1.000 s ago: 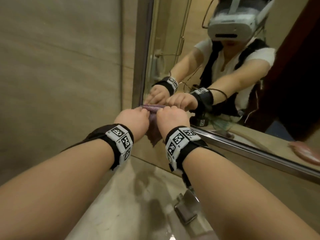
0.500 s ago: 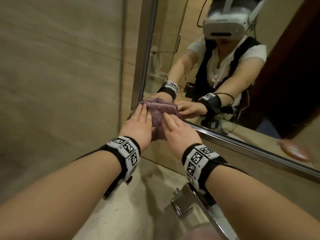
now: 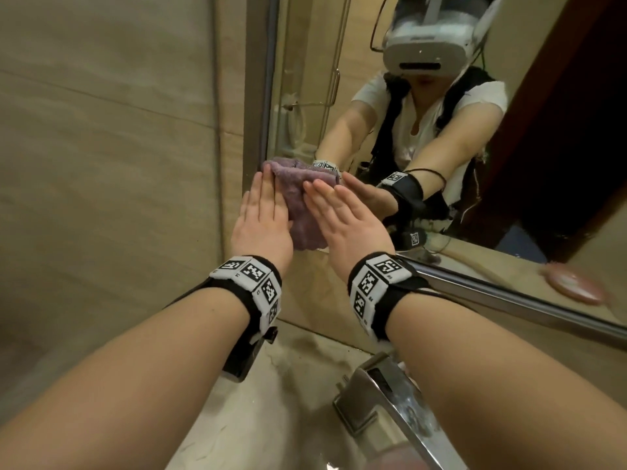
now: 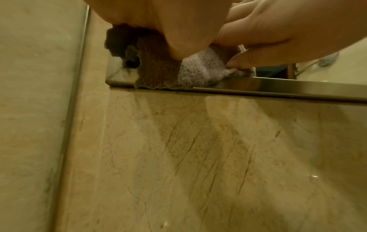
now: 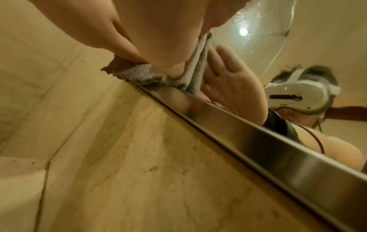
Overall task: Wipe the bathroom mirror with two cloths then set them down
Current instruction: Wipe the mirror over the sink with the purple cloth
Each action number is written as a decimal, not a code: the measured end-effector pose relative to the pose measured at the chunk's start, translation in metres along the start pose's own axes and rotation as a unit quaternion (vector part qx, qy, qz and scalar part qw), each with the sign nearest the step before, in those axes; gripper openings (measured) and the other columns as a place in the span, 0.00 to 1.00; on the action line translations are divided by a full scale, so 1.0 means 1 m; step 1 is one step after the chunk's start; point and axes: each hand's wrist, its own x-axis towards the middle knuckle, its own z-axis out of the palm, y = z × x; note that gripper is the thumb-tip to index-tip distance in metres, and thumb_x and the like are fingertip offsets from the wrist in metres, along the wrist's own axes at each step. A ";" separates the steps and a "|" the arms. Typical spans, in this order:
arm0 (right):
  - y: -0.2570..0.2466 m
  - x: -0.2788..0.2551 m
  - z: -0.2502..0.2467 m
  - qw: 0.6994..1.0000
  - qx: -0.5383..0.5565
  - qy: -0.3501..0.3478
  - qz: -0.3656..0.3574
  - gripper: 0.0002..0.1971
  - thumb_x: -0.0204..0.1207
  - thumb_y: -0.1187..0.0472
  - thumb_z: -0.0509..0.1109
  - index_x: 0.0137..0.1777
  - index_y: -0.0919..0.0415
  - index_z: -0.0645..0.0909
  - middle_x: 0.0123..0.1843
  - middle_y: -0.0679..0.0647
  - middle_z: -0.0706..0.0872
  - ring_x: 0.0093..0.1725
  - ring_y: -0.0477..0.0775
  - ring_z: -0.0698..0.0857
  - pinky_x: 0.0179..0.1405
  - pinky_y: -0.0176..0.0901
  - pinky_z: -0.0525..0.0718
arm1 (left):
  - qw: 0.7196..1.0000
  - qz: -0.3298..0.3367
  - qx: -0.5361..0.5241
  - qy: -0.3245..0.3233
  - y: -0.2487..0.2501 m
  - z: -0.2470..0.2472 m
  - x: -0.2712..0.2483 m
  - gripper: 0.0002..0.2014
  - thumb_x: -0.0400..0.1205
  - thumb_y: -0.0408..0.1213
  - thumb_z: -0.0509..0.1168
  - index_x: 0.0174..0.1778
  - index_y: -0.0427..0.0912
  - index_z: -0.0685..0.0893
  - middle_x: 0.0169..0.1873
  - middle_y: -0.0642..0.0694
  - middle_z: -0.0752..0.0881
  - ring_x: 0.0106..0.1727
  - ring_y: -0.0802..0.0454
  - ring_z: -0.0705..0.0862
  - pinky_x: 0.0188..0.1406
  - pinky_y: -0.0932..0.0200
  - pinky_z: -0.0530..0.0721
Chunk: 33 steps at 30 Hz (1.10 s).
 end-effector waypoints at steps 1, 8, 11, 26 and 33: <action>0.002 -0.001 0.001 1.000 0.000 0.003 0.000 0.32 0.84 0.55 0.41 0.77 0.68 0.26 0.81 0.60 0.29 0.80 0.57 0.30 0.67 0.52 0.22 | 1.000 0.000 -0.003 0.003 0.000 0.001 0.000 0.33 0.88 0.43 0.45 0.79 0.33 0.31 0.79 0.38 0.29 0.81 0.46 0.31 0.78 0.55 0.33; 0.007 -0.001 0.013 1.000 0.000 0.027 -0.001 0.32 0.84 0.56 0.42 0.79 0.64 0.26 0.82 0.55 0.28 0.81 0.54 0.31 0.69 0.51 0.22 | 0.998 0.020 -0.049 0.035 -0.002 0.002 0.001 0.36 0.87 0.43 0.51 0.81 0.38 0.34 0.80 0.43 0.31 0.82 0.48 0.35 0.79 0.57 0.38; 0.013 -0.006 0.022 0.999 -0.001 0.036 0.008 0.32 0.84 0.57 0.42 0.78 0.63 0.25 0.82 0.53 0.28 0.81 0.52 0.30 0.69 0.52 0.20 | 0.995 0.032 -0.076 0.052 0.005 0.000 0.000 0.37 0.86 0.42 0.54 0.80 0.37 0.34 0.80 0.43 0.32 0.82 0.48 0.36 0.79 0.58 0.39; 0.086 -0.072 0.105 0.975 0.018 0.219 0.013 0.35 0.72 0.56 0.53 0.80 0.61 0.49 0.82 0.51 0.56 0.82 0.51 0.41 0.78 0.47 0.33 | 0.987 0.142 0.046 0.050 0.086 -0.009 -0.010 0.40 0.87 0.51 0.45 0.64 0.35 0.16 0.65 0.42 0.15 0.79 0.43 0.27 0.74 0.53 0.26; 0.128 -0.139 0.135 0.981 0.011 0.186 0.057 0.32 0.71 0.54 0.54 0.77 0.60 0.57 0.77 0.48 0.71 0.78 0.52 0.57 0.78 0.49 0.38 | 0.963 0.237 0.035 0.124 0.140 0.000 -0.016 0.36 0.87 0.49 0.39 0.65 0.39 0.13 0.65 0.44 0.13 0.72 0.52 0.19 0.71 0.56 0.21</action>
